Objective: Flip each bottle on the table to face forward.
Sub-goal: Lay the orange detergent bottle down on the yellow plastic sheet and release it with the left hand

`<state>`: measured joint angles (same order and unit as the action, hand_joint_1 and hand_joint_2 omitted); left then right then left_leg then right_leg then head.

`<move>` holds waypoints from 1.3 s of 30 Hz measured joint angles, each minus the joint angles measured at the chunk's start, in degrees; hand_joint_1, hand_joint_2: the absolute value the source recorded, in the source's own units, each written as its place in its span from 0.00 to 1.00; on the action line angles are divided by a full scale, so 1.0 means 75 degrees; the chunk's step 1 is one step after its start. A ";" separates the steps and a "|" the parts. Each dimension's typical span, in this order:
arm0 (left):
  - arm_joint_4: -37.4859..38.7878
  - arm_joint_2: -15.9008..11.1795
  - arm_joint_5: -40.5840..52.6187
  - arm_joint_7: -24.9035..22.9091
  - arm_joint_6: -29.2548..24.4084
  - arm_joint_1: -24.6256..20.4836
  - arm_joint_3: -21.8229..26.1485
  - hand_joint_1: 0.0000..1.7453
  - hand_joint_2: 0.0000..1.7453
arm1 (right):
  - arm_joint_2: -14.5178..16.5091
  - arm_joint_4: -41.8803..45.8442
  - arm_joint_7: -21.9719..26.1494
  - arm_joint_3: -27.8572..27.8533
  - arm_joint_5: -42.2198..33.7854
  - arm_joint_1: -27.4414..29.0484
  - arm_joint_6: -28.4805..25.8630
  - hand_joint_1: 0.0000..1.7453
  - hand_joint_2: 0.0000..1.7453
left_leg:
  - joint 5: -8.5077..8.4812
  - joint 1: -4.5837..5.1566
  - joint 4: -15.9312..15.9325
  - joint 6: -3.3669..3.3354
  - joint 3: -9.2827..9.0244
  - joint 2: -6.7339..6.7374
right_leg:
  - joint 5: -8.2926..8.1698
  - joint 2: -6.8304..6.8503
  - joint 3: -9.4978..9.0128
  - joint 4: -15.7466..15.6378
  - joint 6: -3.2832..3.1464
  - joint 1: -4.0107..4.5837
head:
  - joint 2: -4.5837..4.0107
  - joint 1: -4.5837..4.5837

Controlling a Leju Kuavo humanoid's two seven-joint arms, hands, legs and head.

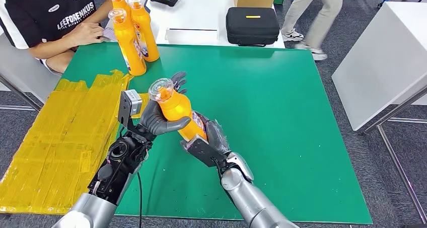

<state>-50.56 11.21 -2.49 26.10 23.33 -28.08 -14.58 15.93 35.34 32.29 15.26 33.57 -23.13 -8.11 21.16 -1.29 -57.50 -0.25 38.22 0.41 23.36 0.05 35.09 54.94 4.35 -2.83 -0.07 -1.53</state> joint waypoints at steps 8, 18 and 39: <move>0.0148 0.0027 -0.0010 0.0023 0.0071 -0.0041 -0.0002 1.00 1.00 | -0.0013 -0.0006 0.0042 0.0044 -0.0189 0.0018 -0.0145 1.00 1.00 | 0.0000 0.0000 0.0000 0.0000 0.0000 0.0000 | 0.0000 0.0000 0.0000 0.0000 0.0000 0.0000 | 0.0000 0.0000; 0.0234 0.0067 -0.0009 0.0046 0.0122 -0.0090 -0.0003 1.00 1.00 | -0.0026 -0.0006 0.0101 0.0049 -0.0253 0.0037 -0.0215 1.00 1.00 | 0.0000 0.0000 0.0000 0.0000 0.0001 0.0000 | 0.0000 0.0000 -0.0001 0.0000 0.0000 0.0000 | 0.0000 0.0000; 0.0311 0.0088 -0.0044 0.0062 -0.0053 -0.0059 -0.0006 1.00 1.00 | -0.0034 0.0473 0.0144 0.0150 -0.0240 0.0335 -0.0460 0.00 1.00 | 0.0000 0.0000 0.0000 0.0000 0.0003 -0.0001 | 0.0000 0.0000 0.0001 0.0000 0.0000 0.0000 | 0.0000 -0.0002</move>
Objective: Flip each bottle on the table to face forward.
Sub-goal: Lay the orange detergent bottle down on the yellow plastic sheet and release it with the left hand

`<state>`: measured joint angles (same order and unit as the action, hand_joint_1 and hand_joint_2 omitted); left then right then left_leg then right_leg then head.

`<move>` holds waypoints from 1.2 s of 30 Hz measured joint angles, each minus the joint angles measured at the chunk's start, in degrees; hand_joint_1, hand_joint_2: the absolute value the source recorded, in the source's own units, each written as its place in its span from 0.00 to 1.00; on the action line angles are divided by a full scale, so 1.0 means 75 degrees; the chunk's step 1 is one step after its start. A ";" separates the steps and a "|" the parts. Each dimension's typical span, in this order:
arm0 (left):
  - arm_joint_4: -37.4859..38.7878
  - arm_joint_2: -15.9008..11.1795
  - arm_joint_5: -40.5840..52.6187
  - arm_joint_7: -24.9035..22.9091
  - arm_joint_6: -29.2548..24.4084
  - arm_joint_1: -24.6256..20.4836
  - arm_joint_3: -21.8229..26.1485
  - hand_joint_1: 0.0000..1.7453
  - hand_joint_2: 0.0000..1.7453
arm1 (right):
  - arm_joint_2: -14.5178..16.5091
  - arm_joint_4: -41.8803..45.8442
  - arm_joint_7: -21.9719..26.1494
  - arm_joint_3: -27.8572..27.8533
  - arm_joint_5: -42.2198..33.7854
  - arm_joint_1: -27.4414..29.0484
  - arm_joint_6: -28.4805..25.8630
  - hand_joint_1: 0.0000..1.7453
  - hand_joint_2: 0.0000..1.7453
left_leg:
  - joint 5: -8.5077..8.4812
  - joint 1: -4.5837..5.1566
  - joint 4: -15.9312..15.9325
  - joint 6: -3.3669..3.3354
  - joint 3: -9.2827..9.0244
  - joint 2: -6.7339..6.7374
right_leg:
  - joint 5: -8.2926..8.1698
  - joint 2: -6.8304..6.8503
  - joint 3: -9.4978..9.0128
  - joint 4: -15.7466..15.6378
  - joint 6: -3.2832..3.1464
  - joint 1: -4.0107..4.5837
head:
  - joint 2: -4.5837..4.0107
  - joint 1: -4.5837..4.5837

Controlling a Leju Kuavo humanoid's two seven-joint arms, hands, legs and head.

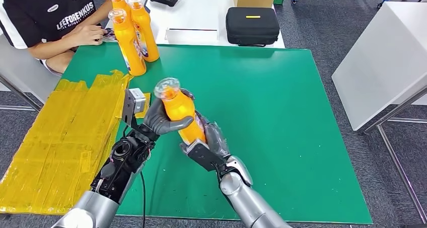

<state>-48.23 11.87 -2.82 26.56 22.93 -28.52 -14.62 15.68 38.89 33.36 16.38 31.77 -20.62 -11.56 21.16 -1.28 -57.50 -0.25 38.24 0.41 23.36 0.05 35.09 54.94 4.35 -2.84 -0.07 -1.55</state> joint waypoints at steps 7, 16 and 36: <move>-0.0428 -0.0036 0.0890 0.0060 -0.1331 0.0415 -0.0003 1.00 1.00 | -0.0112 0.2022 -0.0179 0.0096 -0.0311 0.0961 0.0266 0.00 1.00 | 0.0002 0.0000 0.0000 0.0001 0.0008 -0.0001 | 0.0002 0.0001 0.0007 0.0000 -0.0001 0.0000 | 0.0000 0.0001; -0.1423 -0.0201 0.3298 -0.0168 -0.3459 0.0978 -0.0005 1.00 1.00 | -0.0434 0.4414 -0.0398 0.0245 -0.0975 0.1830 0.0556 0.00 1.00 | 0.0002 0.0000 0.0001 0.0001 0.0009 -0.0001 | 0.0002 0.0001 0.0008 -0.0001 -0.0001 0.0000 | 0.0000 0.0001; -0.2100 -0.0435 1.0033 -0.2545 -0.6974 0.1071 0.0250 1.00 1.00 | -0.0750 0.6284 -0.0680 0.0265 -0.1354 0.2351 0.0617 0.00 1.00 | 0.0002 0.0000 0.0000 0.0001 0.0007 0.0000 | 0.0002 0.0001 0.0007 -0.0001 -0.0001 0.0000 | 0.0000 0.0001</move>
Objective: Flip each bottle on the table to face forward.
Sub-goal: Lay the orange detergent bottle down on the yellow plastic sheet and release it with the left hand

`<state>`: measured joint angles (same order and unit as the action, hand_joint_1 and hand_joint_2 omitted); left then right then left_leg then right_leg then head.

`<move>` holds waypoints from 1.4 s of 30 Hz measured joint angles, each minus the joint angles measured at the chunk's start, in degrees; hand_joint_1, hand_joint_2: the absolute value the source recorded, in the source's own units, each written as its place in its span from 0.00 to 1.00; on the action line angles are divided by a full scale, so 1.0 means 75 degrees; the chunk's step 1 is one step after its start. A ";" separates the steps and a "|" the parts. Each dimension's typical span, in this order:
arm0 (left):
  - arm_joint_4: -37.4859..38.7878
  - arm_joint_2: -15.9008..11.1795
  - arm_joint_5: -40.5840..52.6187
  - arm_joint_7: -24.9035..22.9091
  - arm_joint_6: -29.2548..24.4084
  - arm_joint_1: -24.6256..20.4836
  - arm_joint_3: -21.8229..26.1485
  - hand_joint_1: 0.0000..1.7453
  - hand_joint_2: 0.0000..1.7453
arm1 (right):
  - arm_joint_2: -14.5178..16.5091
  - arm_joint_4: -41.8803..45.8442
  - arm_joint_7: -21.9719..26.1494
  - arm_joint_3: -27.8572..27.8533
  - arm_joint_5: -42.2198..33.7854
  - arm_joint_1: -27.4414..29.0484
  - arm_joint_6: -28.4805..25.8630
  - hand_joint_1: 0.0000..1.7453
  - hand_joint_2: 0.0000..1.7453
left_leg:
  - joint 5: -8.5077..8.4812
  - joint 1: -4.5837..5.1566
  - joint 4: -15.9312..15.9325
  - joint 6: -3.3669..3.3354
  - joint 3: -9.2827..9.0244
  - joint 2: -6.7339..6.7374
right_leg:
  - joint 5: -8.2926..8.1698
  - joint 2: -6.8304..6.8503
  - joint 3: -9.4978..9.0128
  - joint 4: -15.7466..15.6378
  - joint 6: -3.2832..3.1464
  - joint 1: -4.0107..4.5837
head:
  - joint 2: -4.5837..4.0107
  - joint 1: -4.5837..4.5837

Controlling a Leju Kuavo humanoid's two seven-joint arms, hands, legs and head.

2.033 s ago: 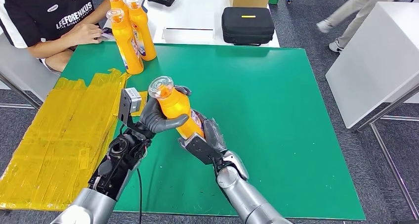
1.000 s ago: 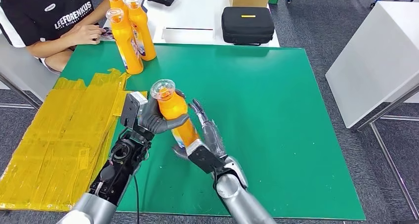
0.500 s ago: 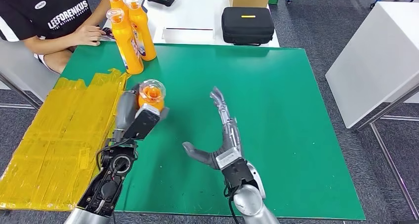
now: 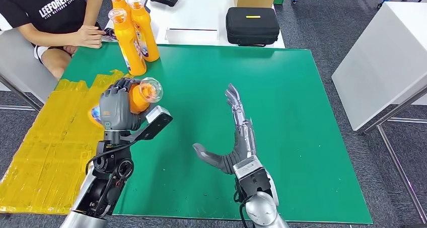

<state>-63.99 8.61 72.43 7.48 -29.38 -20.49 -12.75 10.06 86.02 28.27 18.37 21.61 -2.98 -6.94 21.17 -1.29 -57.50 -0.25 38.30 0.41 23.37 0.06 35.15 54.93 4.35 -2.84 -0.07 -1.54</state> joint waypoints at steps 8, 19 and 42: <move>0.1133 -0.0091 0.1847 -0.0718 0.0021 -0.0574 0.0428 1.00 1.00 | -0.0143 0.0285 -0.0304 0.0020 -0.0359 -0.0019 0.0850 0.00 1.00 | -0.0001 0.0000 0.0000 0.0000 -0.0001 0.0000 | -0.0001 0.0000 -0.0002 0.0000 0.0000 0.0000 | 0.0000 0.0001; 0.2857 -0.0182 0.1821 -0.0565 -0.0253 -0.0963 0.0906 1.00 1.00 | -0.0351 0.0308 -0.0241 0.0012 -0.0550 -0.0013 0.1122 0.00 1.00 | 0.0000 0.0000 0.0000 0.0000 0.0001 0.0000 | 0.0000 0.0000 0.0000 0.0000 0.0000 0.0000 | 0.0000 0.0001; 0.5079 -0.0802 0.2309 -0.0752 -0.1319 -0.1251 0.0128 1.00 1.00 | -0.0342 -0.0184 -0.0190 0.0345 -0.0550 -0.0419 0.1115 0.00 1.00 | -0.0001 -0.0001 0.0002 0.0000 0.0002 0.0000 | 0.0000 0.0000 0.0000 0.0001 0.0000 0.0001 | 0.0000 0.0001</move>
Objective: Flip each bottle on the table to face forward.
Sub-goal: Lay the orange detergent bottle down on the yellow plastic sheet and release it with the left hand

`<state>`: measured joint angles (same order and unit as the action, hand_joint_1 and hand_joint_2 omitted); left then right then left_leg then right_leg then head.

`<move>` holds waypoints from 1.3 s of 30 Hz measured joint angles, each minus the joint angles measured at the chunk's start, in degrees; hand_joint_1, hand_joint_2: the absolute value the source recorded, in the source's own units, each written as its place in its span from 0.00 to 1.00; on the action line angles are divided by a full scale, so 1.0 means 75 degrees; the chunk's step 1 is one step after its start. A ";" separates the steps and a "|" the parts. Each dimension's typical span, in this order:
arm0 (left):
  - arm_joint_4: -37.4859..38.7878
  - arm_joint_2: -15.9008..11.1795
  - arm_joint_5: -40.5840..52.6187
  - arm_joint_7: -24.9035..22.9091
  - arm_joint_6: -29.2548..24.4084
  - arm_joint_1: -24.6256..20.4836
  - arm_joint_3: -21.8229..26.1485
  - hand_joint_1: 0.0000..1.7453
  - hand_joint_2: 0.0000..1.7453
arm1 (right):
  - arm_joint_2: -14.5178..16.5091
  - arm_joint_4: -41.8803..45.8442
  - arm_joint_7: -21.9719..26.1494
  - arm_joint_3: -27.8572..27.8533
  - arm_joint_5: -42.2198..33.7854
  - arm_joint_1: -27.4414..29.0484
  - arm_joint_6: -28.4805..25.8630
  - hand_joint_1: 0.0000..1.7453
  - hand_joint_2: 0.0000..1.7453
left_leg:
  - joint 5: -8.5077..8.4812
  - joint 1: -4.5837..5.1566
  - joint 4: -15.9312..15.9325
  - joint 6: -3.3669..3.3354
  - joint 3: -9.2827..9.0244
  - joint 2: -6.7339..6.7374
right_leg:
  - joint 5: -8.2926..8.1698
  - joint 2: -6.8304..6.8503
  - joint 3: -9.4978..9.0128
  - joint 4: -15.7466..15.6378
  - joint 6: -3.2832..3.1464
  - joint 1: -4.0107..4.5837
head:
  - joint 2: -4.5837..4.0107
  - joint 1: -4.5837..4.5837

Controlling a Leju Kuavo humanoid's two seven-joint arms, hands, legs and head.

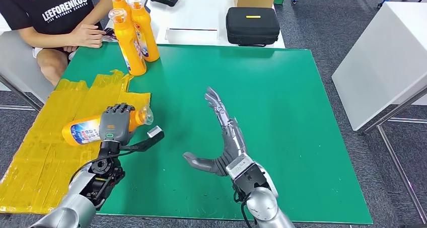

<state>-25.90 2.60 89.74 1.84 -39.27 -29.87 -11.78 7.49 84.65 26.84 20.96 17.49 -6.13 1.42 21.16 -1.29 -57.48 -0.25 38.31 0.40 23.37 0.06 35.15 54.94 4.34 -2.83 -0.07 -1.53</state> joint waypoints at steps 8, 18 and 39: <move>0.0090 -0.0139 0.0001 0.0890 -0.0016 0.0117 -0.0496 1.00 1.00 | 0.0010 -0.0181 0.0000 0.0009 -0.0001 -0.0051 0.0012 0.00 1.00 | 0.0000 0.0000 0.0000 0.0000 0.0000 0.0000 | 0.0000 0.0000 -0.0001 0.0000 0.0000 0.0000 | 0.0000 0.0001; 0.0084 -0.0159 0.0000 0.1004 -0.0018 0.0236 -0.0962 1.00 1.00 | 0.0039 -0.0338 0.0000 0.0012 -0.0001 -0.0088 0.0014 0.00 1.00 | 0.0000 0.0000 0.0000 0.0000 -0.0001 0.0000 | 0.0000 0.0000 0.0000 0.0000 0.0000 0.0000 | 0.0000 0.0000; 0.0259 -0.0028 -0.0161 0.1013 -0.0019 0.0229 -0.1162 0.00 1.00 | 0.0079 -0.0398 -0.0044 0.0012 0.0054 -0.0084 0.0012 0.00 1.00 | 0.0000 0.0000 0.0000 0.0000 -0.0002 0.0000 | 0.0000 0.0000 0.0000 0.0000 0.0000 0.0000 | 0.0000 0.0000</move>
<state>-23.96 2.39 88.54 9.44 -39.41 -28.16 -20.50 8.09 81.66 26.51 21.05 17.89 -6.76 1.51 21.16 -1.29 -57.49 -0.25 38.29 0.41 23.37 0.06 35.15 54.94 4.34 -2.84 -0.07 -1.53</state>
